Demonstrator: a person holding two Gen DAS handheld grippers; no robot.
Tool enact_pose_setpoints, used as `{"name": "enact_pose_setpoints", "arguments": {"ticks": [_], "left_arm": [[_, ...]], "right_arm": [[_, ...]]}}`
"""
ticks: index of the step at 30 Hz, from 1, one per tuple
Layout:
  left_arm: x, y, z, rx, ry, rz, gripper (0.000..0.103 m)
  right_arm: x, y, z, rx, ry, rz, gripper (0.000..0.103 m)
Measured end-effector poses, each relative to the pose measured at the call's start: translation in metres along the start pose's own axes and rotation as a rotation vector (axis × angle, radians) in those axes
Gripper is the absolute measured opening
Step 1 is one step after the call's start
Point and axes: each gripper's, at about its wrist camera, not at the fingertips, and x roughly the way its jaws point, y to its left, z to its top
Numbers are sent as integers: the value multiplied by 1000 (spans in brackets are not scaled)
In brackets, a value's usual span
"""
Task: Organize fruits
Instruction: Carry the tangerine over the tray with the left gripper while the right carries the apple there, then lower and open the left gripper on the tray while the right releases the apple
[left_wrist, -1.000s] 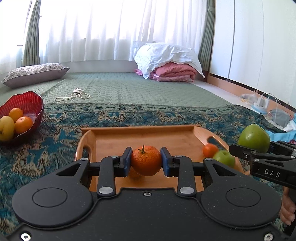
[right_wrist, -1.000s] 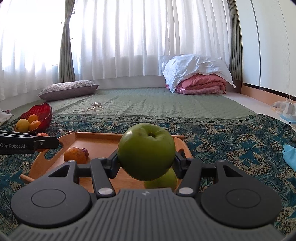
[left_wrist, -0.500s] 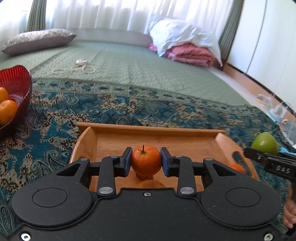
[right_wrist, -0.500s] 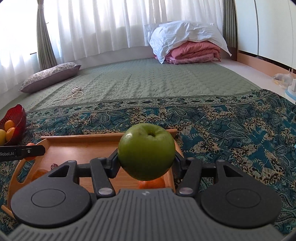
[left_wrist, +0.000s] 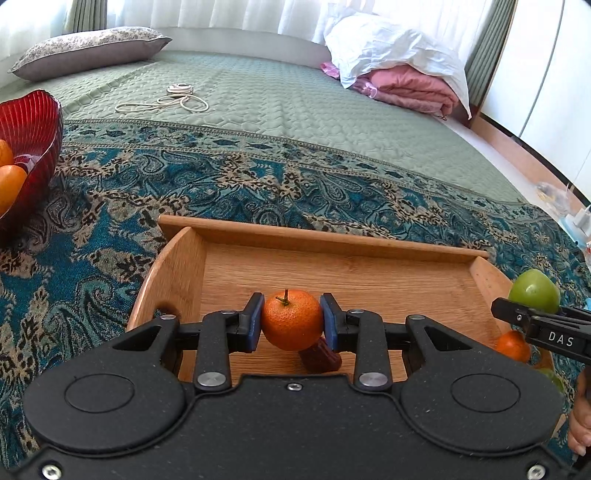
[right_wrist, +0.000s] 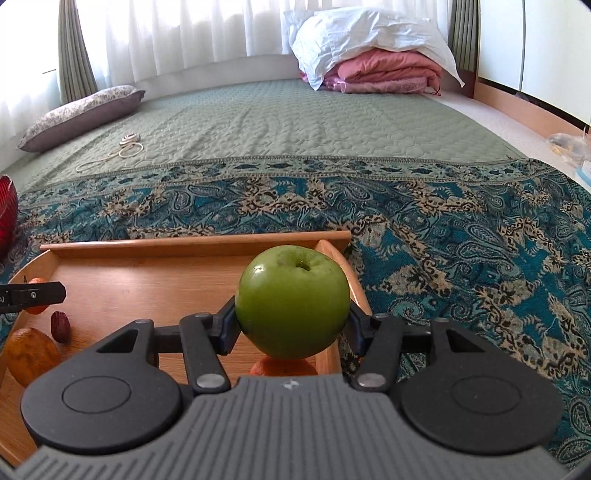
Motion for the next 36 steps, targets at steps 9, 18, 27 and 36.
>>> {"name": "enact_pose_setpoints", "arguments": {"ticks": [9, 18, 27, 36], "left_arm": [[6, 3, -1, 2, 13, 6, 31], [11, 5, -2, 4, 27, 10, 31], [11, 4, -3, 9, 26, 9, 31], [6, 5, -6, -10, 25, 11, 31]], "right_arm": [[11, 1, -2, -6, 36, -3, 59], [17, 2, -2, 8, 62, 3, 59], [18, 6, -2, -14, 76, -8, 58], [18, 7, -2, -12, 89, -23, 68]]}}
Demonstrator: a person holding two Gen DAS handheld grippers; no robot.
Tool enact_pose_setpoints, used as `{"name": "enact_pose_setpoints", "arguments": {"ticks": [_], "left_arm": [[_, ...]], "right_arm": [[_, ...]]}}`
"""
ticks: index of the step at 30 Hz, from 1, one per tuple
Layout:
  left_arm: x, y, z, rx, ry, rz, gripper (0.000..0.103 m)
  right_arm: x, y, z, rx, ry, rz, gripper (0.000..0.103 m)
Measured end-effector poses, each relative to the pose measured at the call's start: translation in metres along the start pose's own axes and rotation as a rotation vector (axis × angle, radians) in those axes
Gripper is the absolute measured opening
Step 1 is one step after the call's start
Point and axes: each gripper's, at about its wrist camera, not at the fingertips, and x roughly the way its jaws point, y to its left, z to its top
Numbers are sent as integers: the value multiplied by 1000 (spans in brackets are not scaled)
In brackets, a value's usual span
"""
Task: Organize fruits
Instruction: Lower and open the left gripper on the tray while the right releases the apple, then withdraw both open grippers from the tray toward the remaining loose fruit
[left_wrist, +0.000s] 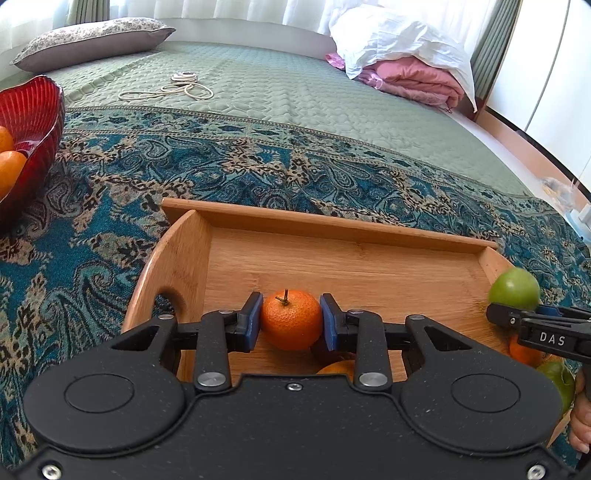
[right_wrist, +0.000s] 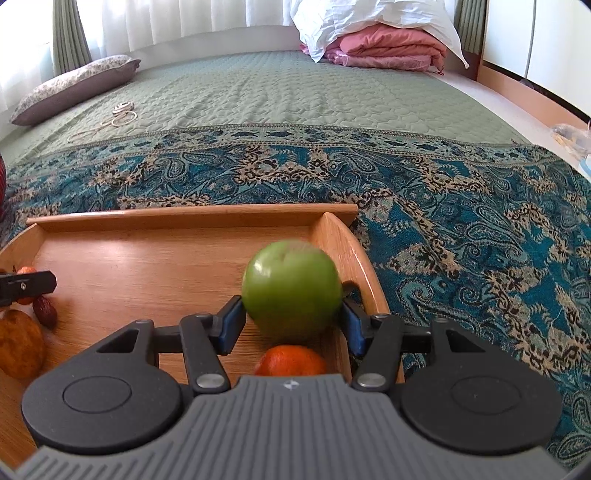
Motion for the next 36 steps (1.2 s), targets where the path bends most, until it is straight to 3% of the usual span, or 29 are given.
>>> {"name": "enact_pose_setpoints", "arguments": {"ticks": [9, 20, 31, 36], "left_arm": [[-19, 0, -8, 8, -24, -3, 42], [-64, -4, -28, 76, -107, -9, 59], [-115, -9, -64, 127, -171, -33, 78], [-137, -13, -85, 154, -205, -37, 83]], "right_arm": [[-19, -12, -6, 39, -28, 39, 71], [-62, -7, -23, -42, -128, 35, 81], [-108, 2, -54, -85, -228, 62, 88], [-123, 8, -71, -128, -260, 54, 89]]}}
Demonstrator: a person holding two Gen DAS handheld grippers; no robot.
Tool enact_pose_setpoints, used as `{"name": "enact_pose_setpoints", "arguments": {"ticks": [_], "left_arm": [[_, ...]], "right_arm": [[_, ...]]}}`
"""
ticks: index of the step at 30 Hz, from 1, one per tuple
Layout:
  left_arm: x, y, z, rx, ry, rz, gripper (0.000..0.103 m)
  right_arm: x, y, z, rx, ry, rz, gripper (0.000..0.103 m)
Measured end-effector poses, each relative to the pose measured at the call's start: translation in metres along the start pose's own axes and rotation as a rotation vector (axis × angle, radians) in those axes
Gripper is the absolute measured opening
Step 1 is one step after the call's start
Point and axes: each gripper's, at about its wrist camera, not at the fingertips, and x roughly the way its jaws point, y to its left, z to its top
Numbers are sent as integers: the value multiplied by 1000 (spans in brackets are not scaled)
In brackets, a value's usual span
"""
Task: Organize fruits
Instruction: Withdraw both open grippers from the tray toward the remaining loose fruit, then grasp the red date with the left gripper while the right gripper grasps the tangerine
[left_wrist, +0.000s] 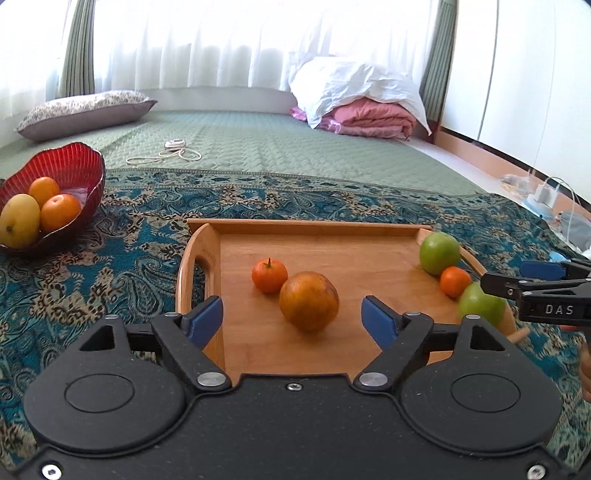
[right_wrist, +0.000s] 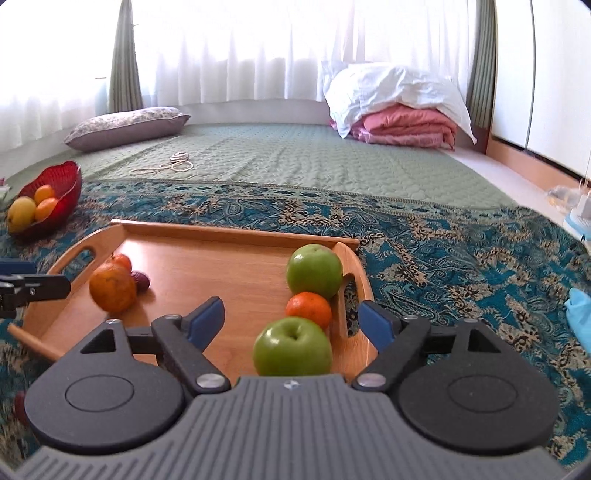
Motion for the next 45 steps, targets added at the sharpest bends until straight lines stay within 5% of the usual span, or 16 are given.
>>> {"name": "enact_pose_setpoints", "arguments": {"ticks": [26, 45], "left_arm": [[-60, -26, -77, 96, -47, 9, 99], [-65, -21, -111, 103, -12, 52, 102]], "right_arm": [[-58, 44, -79, -154, -130, 21, 103], [-66, 59, -109, -194, -94, 58, 103]]}}
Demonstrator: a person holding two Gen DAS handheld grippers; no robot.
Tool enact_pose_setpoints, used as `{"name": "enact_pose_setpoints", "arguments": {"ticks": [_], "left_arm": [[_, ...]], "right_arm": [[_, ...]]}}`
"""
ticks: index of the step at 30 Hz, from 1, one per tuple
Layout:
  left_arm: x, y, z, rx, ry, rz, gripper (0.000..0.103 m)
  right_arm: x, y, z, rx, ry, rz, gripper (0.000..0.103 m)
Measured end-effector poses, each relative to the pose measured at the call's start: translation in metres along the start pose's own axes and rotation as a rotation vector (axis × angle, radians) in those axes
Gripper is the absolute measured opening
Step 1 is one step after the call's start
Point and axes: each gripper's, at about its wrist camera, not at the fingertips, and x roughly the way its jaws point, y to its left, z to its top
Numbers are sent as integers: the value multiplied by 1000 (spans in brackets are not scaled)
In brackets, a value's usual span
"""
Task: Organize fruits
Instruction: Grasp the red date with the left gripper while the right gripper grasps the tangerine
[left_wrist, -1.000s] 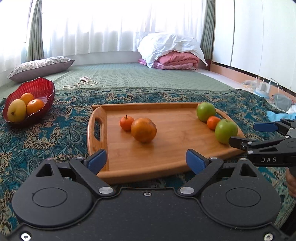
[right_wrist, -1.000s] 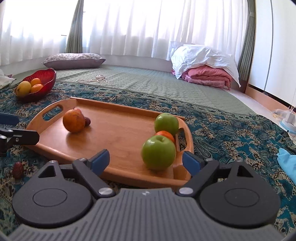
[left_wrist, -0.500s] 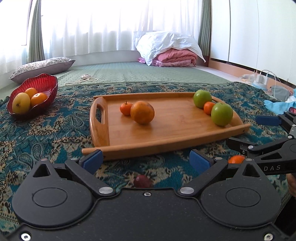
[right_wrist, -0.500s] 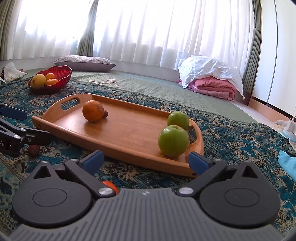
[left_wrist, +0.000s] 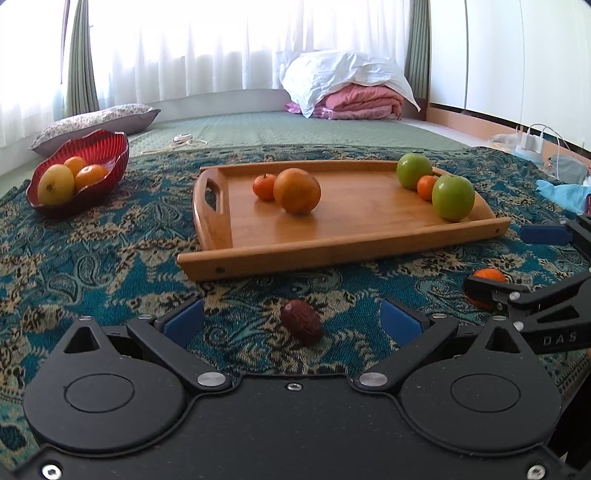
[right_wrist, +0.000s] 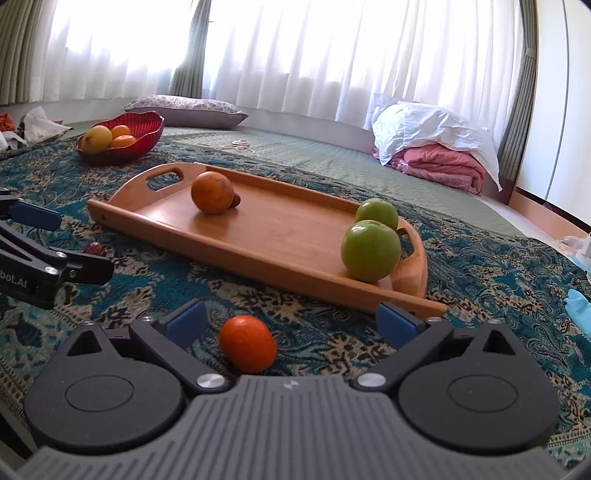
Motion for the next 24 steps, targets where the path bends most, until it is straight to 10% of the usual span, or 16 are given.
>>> {"name": "enact_pose_setpoints", "arguments": {"ticks": [8, 16, 24], "left_arm": [[3, -4, 0, 4, 15, -23, 76], [5, -9, -4, 1, 41, -72, 24], [1, -11, 2, -12, 23, -75, 20]], "right_arm": [[-1, 10, -6, -1, 32, 33, 86], [-6, 15, -11, -9, 37, 52, 66], [-9, 13, -8, 30, 27, 52, 38]]}}
